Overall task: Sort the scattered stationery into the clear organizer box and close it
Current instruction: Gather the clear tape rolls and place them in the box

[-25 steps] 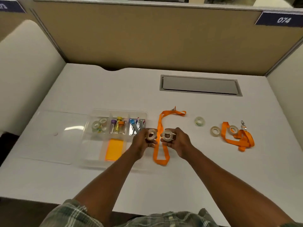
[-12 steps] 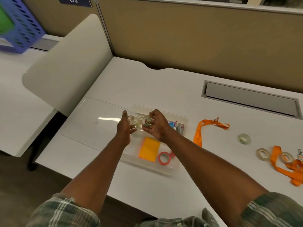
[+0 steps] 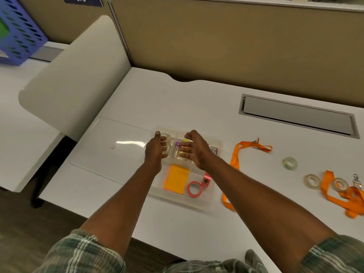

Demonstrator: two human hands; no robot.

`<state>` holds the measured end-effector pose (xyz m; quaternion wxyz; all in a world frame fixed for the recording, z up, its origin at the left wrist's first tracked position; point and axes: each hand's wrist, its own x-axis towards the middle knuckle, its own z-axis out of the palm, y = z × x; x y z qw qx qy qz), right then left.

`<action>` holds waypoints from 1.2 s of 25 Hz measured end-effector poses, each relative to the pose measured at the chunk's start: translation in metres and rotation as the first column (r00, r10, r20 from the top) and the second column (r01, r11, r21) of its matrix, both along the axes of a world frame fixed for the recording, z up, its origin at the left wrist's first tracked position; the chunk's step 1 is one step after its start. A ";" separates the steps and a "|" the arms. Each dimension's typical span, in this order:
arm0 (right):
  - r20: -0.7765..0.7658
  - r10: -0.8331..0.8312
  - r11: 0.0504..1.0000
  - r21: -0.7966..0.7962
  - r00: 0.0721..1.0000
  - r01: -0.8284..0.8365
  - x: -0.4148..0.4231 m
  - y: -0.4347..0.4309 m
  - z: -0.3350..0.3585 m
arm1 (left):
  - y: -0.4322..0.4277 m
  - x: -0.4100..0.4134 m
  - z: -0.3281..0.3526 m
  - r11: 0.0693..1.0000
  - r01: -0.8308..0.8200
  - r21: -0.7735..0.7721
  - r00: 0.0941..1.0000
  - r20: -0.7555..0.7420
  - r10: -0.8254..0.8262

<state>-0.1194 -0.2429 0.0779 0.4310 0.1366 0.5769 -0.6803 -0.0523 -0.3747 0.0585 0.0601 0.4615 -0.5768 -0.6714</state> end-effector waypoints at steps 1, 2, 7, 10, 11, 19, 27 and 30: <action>-0.009 -0.012 1.000 0.012 1.000 0.012 -0.001 0.013 -0.001 | 0.011 -0.003 0.000 1.000 0.019 -0.010 1.000 0.000 -0.019; -0.016 -0.023 0.999 0.025 1.000 0.023 -0.002 0.026 -0.002 | 0.022 -0.007 0.001 0.999 0.040 -0.007 0.999 -0.009 -0.040; -0.067 -0.078 0.993 0.078 0.995 0.083 -0.006 0.108 -0.009 | 0.083 -0.030 0.000 0.985 0.170 -0.012 0.985 -0.035 -0.170; -0.135 -0.095 0.978 0.171 0.986 0.117 -0.010 0.165 -0.015 | 0.130 -0.044 -0.005 0.970 0.244 0.010 0.969 -0.045 -0.243; -0.165 -0.081 0.970 0.212 0.983 0.115 -0.010 0.185 -0.018 | 0.147 -0.048 -0.007 0.961 0.276 0.013 0.961 -0.035 -0.276; -0.353 0.304 0.623 0.777 0.885 0.096 0.006 0.342 -0.062 | 0.263 -0.043 -0.029 0.805 0.591 -0.041 0.805 0.091 -0.586; -0.260 0.551 0.383 0.923 0.793 0.036 -0.006 0.422 -0.088 | 0.327 -0.042 -0.036 0.727 0.683 -0.070 0.727 0.152 -0.669; -0.308 0.659 0.299 0.944 0.687 0.136 -0.003 0.424 -0.091 | 0.343 -0.045 -0.036 0.684 0.723 -0.097 0.689 0.176 -0.703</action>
